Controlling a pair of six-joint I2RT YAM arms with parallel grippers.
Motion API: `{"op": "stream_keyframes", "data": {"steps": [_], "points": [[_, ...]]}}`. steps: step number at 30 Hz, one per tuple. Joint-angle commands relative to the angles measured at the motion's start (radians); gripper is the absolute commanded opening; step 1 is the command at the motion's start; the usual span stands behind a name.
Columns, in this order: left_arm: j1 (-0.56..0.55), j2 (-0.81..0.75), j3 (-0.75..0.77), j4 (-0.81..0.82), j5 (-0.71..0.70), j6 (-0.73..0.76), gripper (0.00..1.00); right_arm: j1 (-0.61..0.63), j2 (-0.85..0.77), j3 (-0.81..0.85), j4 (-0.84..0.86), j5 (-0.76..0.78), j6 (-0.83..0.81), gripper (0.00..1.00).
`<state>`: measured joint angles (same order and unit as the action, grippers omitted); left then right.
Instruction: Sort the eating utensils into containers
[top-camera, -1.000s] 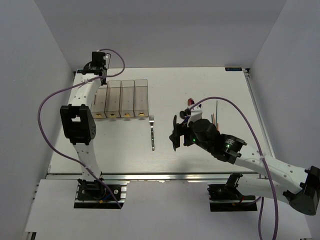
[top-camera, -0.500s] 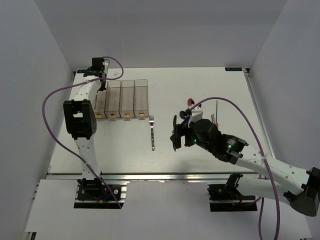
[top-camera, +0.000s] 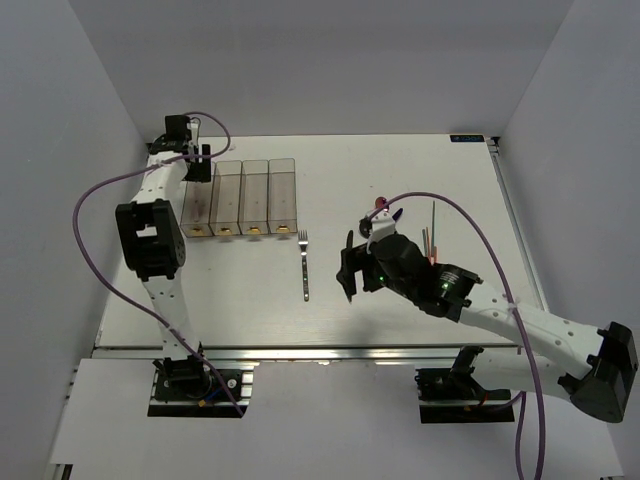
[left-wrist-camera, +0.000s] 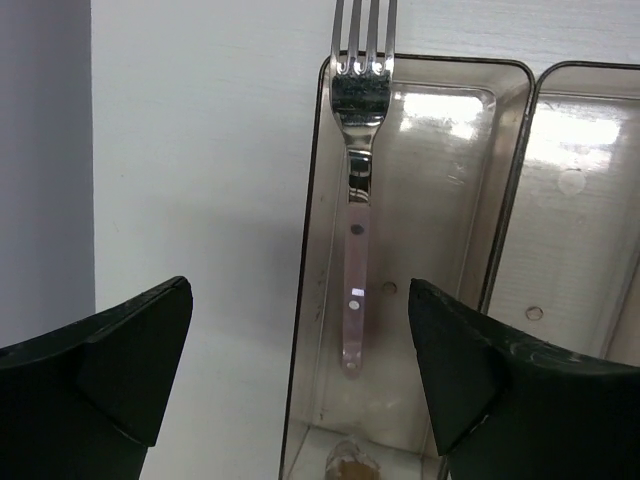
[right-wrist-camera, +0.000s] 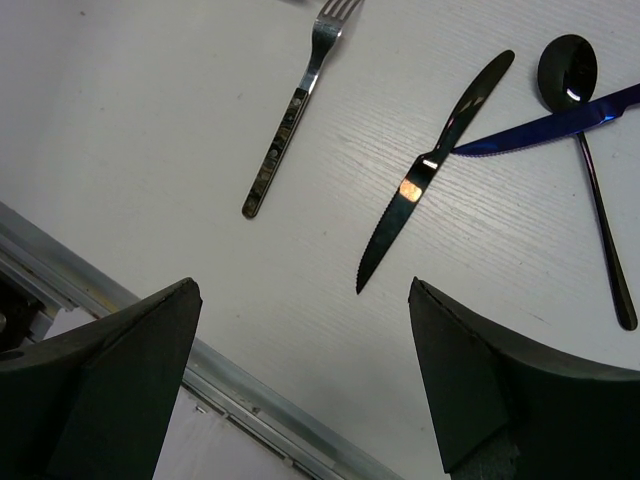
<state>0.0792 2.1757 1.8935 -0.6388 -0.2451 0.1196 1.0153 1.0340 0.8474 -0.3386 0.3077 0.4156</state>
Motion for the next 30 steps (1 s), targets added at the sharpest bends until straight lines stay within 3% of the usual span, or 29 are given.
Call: {"op": "stream_keyframes", "data": {"steps": [1, 7, 9, 11, 16, 21, 24, 27, 30], "points": [[-0.009, -0.179, 0.019, -0.036, 0.015, -0.034, 0.98, -0.001, 0.044, 0.064, 0.036, 0.008, 0.026, 0.89], [-0.009, -0.488, -0.135, 0.103, -0.019, -0.168, 0.98, -0.001, 0.182, 0.134, 0.051, 0.070, 0.089, 0.89], [-0.010, -0.629, -0.284, 0.183, -0.087, -0.234, 0.98, -0.007, 0.236, 0.160, 0.059, 0.056, 0.098, 0.89], [-0.009, -0.727, -0.393, 0.278, -0.063, -0.267, 0.98, -0.023, 0.283, 0.173, 0.082, 0.036, 0.112, 0.89], [-0.009, -0.856, -0.447, 0.205, 0.056, -0.466, 0.98, -0.070, 0.428, 0.251, 0.023, 0.043, 0.181, 0.86], [-0.009, -0.997, -0.606, 0.191, 0.138, -0.468, 0.98, -0.072, 0.511, 0.295, 0.003, 0.044, 0.224, 0.82], [-0.007, -1.019, -0.642, 0.218, 0.173, -0.439, 0.98, -0.070, 0.511, 0.285, 0.036, 0.045, 0.241, 0.80], [-0.007, -0.996, -0.645, 0.289, 0.303, -0.422, 0.98, -0.070, 0.468, 0.236, 0.088, 0.028, 0.241, 0.78], [-0.009, -0.831, -0.552, 0.249, 0.302, -0.393, 0.93, -0.070, 0.431, 0.229, 0.072, 0.030, 0.246, 0.77]]}}
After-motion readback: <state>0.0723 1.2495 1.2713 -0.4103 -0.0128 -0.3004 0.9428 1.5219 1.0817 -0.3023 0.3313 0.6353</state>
